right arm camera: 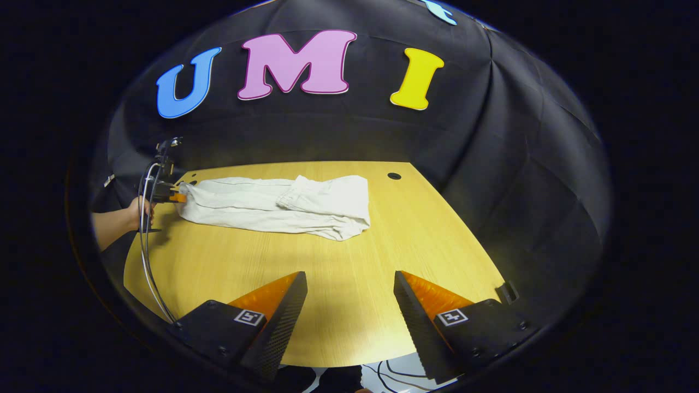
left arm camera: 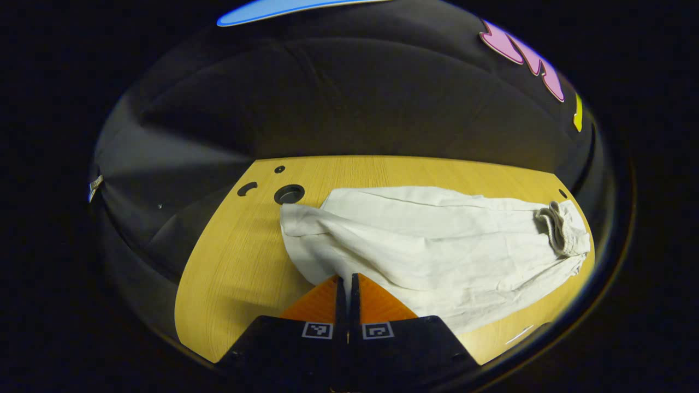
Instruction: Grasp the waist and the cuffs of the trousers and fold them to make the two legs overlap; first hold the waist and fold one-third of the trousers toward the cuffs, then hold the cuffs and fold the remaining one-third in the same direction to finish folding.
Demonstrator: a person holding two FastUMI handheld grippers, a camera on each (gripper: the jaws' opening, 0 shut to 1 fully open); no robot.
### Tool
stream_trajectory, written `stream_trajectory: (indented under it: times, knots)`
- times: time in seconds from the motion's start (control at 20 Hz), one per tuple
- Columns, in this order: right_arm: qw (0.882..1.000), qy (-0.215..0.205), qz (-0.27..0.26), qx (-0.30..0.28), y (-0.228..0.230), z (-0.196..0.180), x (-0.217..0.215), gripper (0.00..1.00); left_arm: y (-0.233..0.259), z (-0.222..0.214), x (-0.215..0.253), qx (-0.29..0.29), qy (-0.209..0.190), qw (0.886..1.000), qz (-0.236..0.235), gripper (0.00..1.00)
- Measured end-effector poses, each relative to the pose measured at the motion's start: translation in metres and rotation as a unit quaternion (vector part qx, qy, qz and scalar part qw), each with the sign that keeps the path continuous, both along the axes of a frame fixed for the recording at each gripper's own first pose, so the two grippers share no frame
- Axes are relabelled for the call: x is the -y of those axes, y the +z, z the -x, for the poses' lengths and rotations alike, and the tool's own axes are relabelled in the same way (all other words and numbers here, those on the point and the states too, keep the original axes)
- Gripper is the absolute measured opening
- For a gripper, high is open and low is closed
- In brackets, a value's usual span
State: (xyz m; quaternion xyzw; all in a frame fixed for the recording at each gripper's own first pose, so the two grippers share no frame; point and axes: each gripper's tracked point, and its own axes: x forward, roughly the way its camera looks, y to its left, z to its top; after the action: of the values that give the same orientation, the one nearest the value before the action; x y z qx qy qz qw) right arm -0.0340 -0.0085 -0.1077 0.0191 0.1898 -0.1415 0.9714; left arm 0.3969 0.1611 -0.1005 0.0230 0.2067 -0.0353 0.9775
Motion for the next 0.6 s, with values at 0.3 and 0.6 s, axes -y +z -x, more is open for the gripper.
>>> stream_trajectory:
  times: [0.3,0.6]
  knots:
    - [0.999,-0.024,-0.012,0.023,0.01,-0.002,0.033,0.98,0.048,0.022,0.02,0.03,0.004,0.999,0.036,0.05]
    - [0.998,-0.048,-0.022,0.046,0.016,0.008,0.077,0.98,0.112,0.039,0.089,0.073,-0.024,0.995,0.058,0.05]
